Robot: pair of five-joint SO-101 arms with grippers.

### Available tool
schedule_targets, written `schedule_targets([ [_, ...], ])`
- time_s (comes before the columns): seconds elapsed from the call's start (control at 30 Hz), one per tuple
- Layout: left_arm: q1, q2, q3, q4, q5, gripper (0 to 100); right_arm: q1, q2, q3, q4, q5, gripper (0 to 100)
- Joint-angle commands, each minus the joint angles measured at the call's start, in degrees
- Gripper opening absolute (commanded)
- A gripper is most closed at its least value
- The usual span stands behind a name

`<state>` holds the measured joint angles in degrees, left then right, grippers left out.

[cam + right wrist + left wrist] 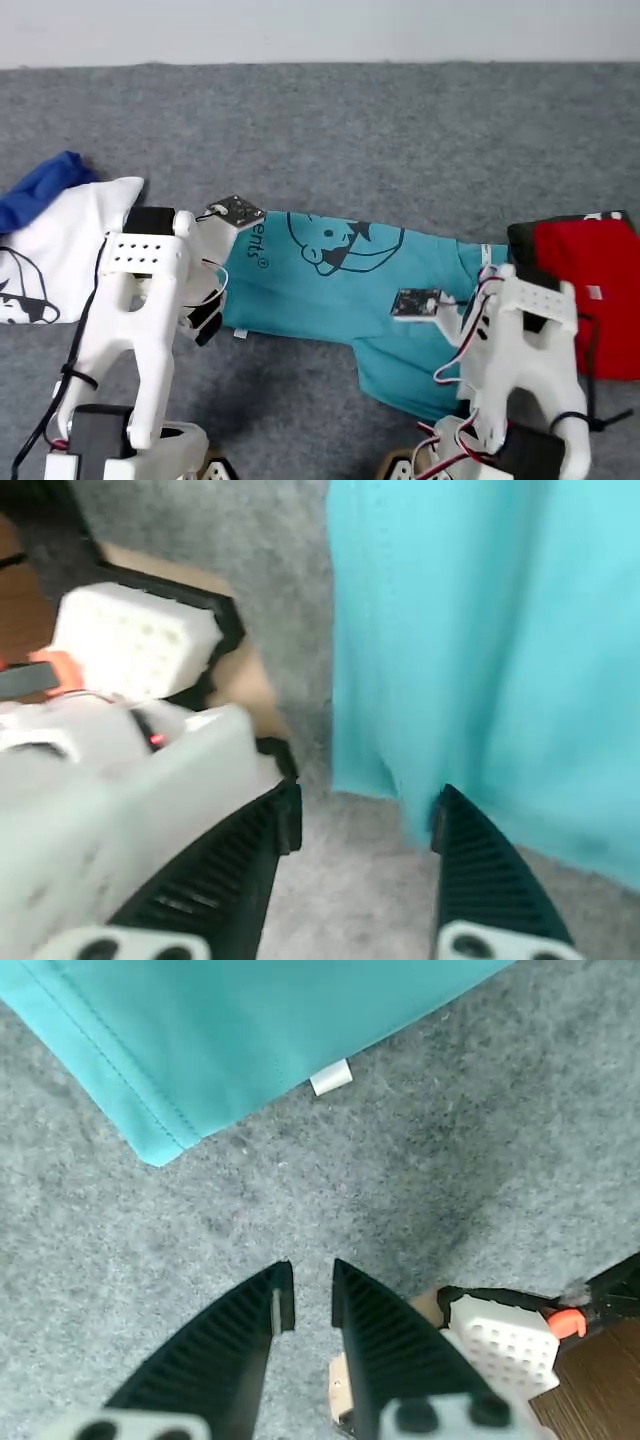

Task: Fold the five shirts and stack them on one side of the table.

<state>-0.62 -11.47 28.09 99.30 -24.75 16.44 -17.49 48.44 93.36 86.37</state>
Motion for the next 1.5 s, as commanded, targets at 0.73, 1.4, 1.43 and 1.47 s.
schedule_targets([
  [0.73, -0.18, 19.6, -21.58, -7.12, 7.65, 8, -7.96, 7.43, -23.65, -28.09, -41.93, 22.5],
  [1.4, 0.09, 66.29, -76.44, 1.23, 10.99, 8, -6.2, 45.49, -48.44, -31.25, -45.36, 21.9],
  [1.43, 0.09, 67.34, -76.44, 1.23, 10.99, 7, -6.11, 46.37, -48.44, -31.25, -45.36, 20.3],
  [1.47, 0.09, 68.22, -76.18, 1.23, 10.99, 7, -6.11, 47.08, -48.44, -31.25, -45.19, 17.8],
])
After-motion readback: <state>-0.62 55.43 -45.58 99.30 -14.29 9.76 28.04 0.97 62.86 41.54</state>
